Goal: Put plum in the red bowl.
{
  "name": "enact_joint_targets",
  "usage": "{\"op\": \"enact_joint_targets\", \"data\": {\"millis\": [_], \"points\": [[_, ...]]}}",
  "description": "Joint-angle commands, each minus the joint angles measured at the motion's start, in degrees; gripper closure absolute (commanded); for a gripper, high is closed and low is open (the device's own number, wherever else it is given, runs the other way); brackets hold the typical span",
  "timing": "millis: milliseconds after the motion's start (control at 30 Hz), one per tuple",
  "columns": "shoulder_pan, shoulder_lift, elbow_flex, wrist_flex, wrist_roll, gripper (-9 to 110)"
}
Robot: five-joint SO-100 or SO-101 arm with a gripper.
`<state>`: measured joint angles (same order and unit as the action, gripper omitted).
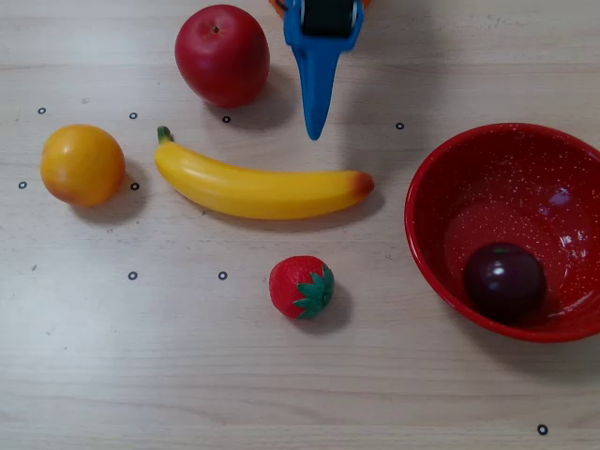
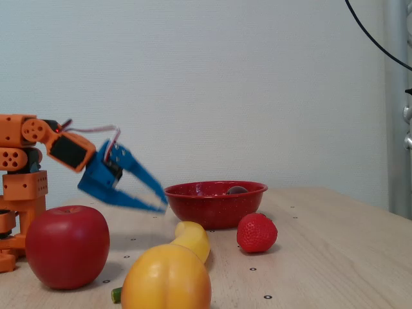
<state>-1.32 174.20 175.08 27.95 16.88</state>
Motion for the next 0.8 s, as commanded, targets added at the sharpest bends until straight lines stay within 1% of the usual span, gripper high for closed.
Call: {"op": "enact_joint_targets", "data": {"millis": [0,67,333,467,767], "points": [[-0.8,4.1,3.6,-0.4,-1.5,101],[-0.1,6.5,3.6,5.4,-3.0,101],[-0.3,11.0,3.6,21.1,-13.8,101],[0.0,11.0,3.7,21.8,-16.5,101],[0.7,10.9,3.7,22.4,-15.7,101]]}}
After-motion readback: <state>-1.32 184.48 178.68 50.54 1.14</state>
